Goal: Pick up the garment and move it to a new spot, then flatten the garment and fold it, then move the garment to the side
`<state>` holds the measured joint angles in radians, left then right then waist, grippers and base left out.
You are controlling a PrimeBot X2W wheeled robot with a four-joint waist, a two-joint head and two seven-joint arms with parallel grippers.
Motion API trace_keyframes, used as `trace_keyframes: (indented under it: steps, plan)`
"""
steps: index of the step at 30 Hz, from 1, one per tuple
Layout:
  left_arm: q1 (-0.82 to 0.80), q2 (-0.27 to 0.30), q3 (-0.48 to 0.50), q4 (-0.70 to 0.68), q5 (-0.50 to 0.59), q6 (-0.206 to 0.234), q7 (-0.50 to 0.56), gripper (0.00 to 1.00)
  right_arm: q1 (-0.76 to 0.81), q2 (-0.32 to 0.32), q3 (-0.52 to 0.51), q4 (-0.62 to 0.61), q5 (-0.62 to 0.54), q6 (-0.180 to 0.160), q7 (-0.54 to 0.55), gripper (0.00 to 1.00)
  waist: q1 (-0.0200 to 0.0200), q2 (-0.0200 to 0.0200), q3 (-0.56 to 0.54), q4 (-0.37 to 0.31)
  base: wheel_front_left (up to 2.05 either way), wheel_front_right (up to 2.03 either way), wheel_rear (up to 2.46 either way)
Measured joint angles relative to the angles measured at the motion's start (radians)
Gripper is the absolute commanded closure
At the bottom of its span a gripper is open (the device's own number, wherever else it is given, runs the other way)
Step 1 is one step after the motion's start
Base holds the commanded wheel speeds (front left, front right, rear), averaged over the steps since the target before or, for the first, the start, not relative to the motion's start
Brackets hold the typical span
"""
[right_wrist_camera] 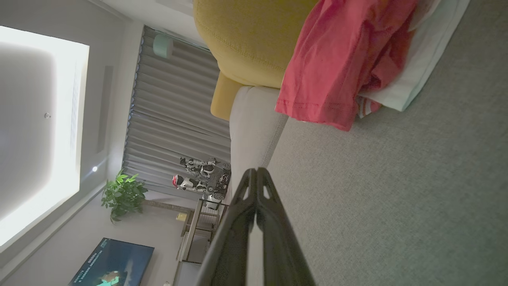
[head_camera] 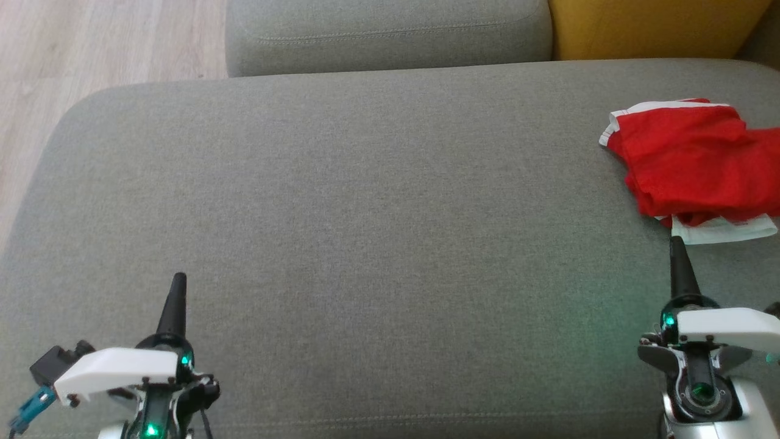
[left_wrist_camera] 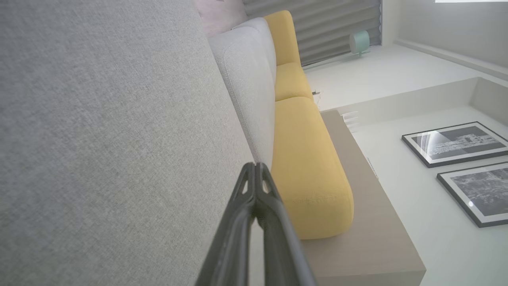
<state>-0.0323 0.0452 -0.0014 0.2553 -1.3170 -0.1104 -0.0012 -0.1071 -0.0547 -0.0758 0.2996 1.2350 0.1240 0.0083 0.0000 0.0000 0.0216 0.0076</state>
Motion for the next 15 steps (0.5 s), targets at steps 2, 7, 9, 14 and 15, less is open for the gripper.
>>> trace_keyframes:
  steps: [2,7,9,14,15]
  plan:
    - [0.000,0.000,0.005,0.002,-0.019,0.000,0.004,1.00,0.000,0.000,-0.002,0.000,0.021,0.000,0.005,1.00,0.0000,0.0000,-0.001,0.000,0.00,0.00,0.00]
    - [0.000,0.000,0.015,0.005,-0.065,-0.004,0.019,1.00,0.001,0.000,-0.010,-0.001,0.077,0.000,0.020,1.00,0.0000,0.0000,-0.004,-0.002,0.00,0.00,0.00]
    - [-0.001,0.000,0.017,0.006,-0.082,-0.005,0.025,1.00,0.001,0.000,-0.012,-0.002,0.102,0.000,0.024,1.00,0.0000,0.0000,-0.005,-0.002,0.00,0.00,0.00]
    - [-0.008,0.000,0.022,0.009,-0.129,-0.006,0.036,1.00,0.008,0.000,-0.021,-0.007,0.157,0.000,0.041,1.00,0.0000,0.0000,-0.008,-0.003,0.00,0.00,0.00]
    - [-0.011,0.000,0.025,0.009,-0.139,-0.006,0.040,1.00,0.012,0.000,-0.023,-0.007,0.169,0.000,0.042,1.00,0.0000,0.0000,-0.009,-0.003,0.00,0.00,0.00]
